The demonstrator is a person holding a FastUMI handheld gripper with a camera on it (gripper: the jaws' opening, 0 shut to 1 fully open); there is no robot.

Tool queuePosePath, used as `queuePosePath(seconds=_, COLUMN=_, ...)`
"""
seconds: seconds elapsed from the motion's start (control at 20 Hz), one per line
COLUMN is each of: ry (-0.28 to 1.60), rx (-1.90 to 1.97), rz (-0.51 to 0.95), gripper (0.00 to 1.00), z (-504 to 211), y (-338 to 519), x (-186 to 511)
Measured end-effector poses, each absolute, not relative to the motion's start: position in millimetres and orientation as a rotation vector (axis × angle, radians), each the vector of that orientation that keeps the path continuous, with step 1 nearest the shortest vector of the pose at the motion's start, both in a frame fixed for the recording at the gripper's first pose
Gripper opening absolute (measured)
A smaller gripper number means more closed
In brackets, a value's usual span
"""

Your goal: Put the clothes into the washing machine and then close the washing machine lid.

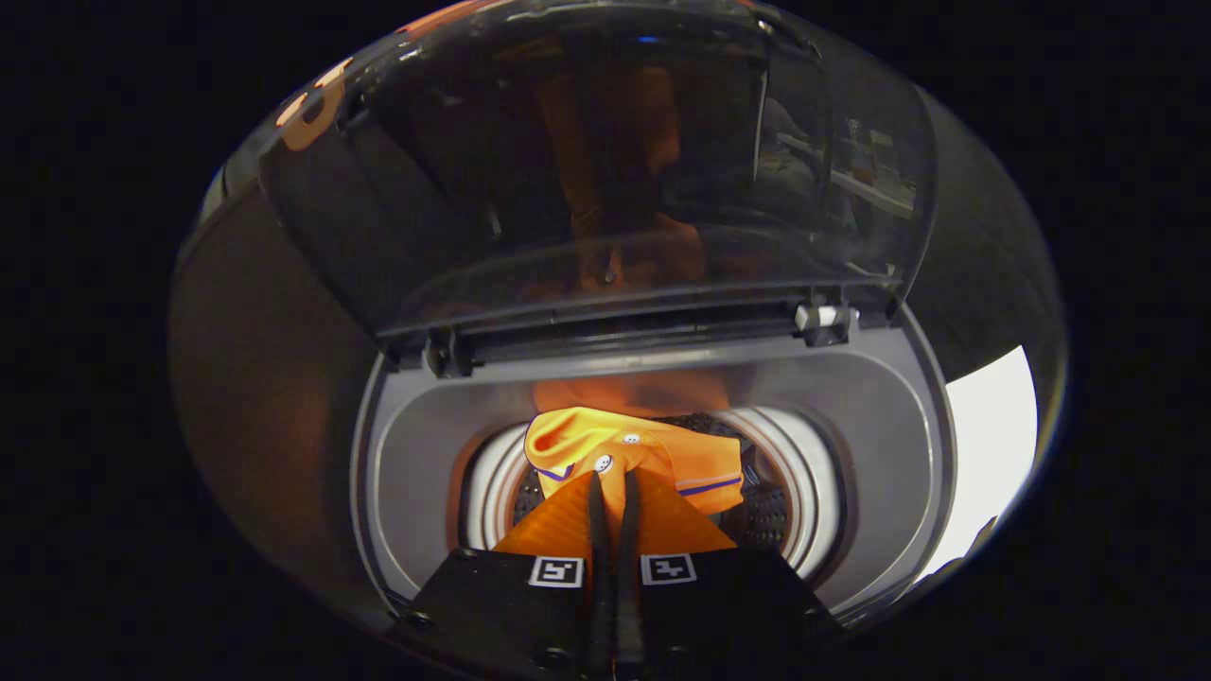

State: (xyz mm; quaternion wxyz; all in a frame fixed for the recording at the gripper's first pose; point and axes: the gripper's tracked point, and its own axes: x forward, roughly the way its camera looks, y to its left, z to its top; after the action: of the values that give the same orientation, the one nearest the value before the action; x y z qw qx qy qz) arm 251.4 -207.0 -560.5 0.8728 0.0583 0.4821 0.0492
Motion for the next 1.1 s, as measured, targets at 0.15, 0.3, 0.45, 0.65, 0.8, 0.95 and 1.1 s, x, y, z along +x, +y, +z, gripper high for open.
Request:
queuePosePath(seconds=0.15, ry=1.040, rx=0.132, rz=0.087, gripper=0.09, z=-579, y=-206, x=249)
queuePosePath(seconds=0.3, ry=1.057, rx=0.125, rz=0.074, gripper=0.09, z=-591, y=-209, x=252)
queuePosePath(seconds=0.45, ry=1.072, rx=0.128, rz=0.062, gripper=0.09, z=-596, y=-212, x=254)
queuePosePath(seconds=0.65, ry=1.053, rx=0.112, rz=0.052, gripper=0.28, z=-599, y=-216, x=256)
queuePosePath(seconds=0.8, ry=1.038, rx=0.104, rz=0.054, gripper=0.64, z=-593, y=-219, x=256)
queuePosePath(seconds=0.95, ry=1.033, rx=0.105, rz=0.048, gripper=1.00, z=-592, y=-221, x=255)
queuePosePath(seconds=1.1, ry=1.019, rx=0.113, rz=0.052, gripper=0.99, z=-584, y=-221, x=253)
